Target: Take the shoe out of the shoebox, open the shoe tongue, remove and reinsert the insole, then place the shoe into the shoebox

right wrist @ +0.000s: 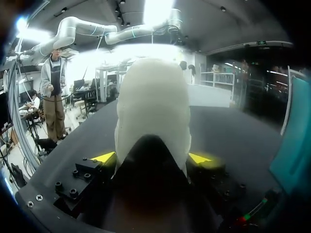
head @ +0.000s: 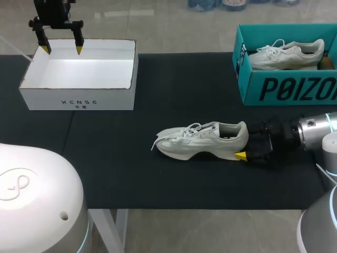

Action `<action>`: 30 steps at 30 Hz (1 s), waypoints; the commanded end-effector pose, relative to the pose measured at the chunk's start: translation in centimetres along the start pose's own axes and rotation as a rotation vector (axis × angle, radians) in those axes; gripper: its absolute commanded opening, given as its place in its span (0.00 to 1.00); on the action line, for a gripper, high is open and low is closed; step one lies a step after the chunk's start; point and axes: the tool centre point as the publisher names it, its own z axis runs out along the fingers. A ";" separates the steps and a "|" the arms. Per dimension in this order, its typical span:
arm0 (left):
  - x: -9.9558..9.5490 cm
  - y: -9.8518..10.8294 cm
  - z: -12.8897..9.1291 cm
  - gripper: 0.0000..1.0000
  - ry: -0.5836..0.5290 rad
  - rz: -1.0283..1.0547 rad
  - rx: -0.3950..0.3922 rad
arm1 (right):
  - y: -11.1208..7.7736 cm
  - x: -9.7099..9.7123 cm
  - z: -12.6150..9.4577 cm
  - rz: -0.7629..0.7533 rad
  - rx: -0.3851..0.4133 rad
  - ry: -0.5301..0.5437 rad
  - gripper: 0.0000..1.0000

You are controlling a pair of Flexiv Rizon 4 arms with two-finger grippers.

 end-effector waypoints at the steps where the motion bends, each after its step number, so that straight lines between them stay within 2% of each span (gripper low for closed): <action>1: 0.0 0.0 0.0 1.00 0.000 0.000 0.000 | -0.2 0.0 0.6 0.002 0.004 -0.002 0.00; 8: 0.0 0.0 0.0 1.00 0.000 0.000 0.000 | -0.2 0.0 0.6 0.002 0.004 -0.002 0.00; 13: 6.4 0.2 -1.4 1.00 -0.001 0.066 0.022 | -0.2 0.0 0.6 0.002 0.004 -0.002 0.00; 17: 12.0 1.7 -1.8 1.00 0.002 0.100 0.039 | -0.2 0.0 0.6 0.002 0.004 -0.002 0.00; 21: 16.9 4.0 -1.5 1.00 0.013 0.105 0.012 | -0.2 0.0 0.6 0.002 0.004 -0.002 0.00; 26: 22.8 8.2 0.1 1.00 0.016 0.142 -0.013 | -0.2 0.0 0.6 0.002 0.004 -0.002 0.00; 28: 24.9 9.6 0.8 1.00 0.011 0.159 -0.049 | -0.2 0.0 0.6 0.002 0.004 -0.002 0.00; 29: 25.7 10.1 1.1 1.00 -0.033 0.151 -0.066 | -0.2 0.0 0.6 0.002 0.004 -0.002 0.00; 30: 25.7 10.1 1.1 1.00 -0.033 0.151 -0.066 | -0.2 0.0 0.6 0.002 0.004 -0.002 0.00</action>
